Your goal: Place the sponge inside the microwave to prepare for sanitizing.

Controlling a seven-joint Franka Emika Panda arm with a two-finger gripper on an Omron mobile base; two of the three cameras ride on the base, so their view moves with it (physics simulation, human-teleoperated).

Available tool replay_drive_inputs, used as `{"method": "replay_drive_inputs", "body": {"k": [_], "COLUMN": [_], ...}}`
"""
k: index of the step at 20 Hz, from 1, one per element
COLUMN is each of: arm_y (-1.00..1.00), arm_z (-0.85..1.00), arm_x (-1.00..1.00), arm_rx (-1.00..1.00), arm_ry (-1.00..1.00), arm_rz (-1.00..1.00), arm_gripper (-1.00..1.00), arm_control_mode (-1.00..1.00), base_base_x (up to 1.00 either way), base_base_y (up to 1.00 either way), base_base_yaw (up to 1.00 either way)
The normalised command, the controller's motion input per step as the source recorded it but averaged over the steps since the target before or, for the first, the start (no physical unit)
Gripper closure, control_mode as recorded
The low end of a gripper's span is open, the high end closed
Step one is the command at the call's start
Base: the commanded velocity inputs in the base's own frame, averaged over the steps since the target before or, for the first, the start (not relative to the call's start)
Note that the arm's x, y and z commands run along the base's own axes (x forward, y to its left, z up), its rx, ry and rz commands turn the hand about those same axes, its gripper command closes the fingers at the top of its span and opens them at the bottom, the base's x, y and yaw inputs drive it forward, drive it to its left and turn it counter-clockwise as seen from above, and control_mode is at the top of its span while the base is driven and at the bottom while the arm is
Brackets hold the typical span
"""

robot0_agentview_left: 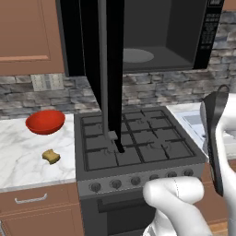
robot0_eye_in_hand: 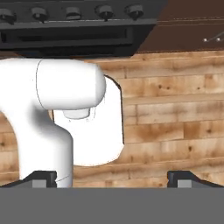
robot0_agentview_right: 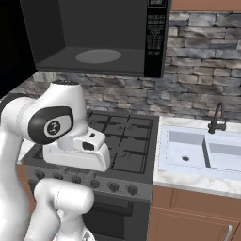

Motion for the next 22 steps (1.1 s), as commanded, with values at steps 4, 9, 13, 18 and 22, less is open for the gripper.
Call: {"method": "replay_drive_inputs", "body": {"k": [4,9,13,18,22], "arm_y": [0.01,0.22,0.38,0.39,0.32], "arm_z": [-0.22,-0.36,-0.47,-0.44,-0.03], "arm_x": [0.69,0.55,0.41,0.36,0.16], "arm_rx": [0.07,0.06,0.09,0.07,0.11], "arm_ry": [-0.05,-0.09,-0.07,-0.06,-0.21], "arm_rz": [0.18,0.21,0.28,0.33,0.34], "arm_gripper": [-1.0,-1.0,-1.0,-1.0,-1.0], "arm_control_mode": [-1.0,-1.0,-1.0,-1.0,-1.0], "base_base_x": [0.0,0.0,0.0,0.0,0.0], "base_base_y": [0.0,0.0,0.0,0.0,0.0], "base_base_yaw": [0.0,0.0,0.0,0.0,0.0]}}
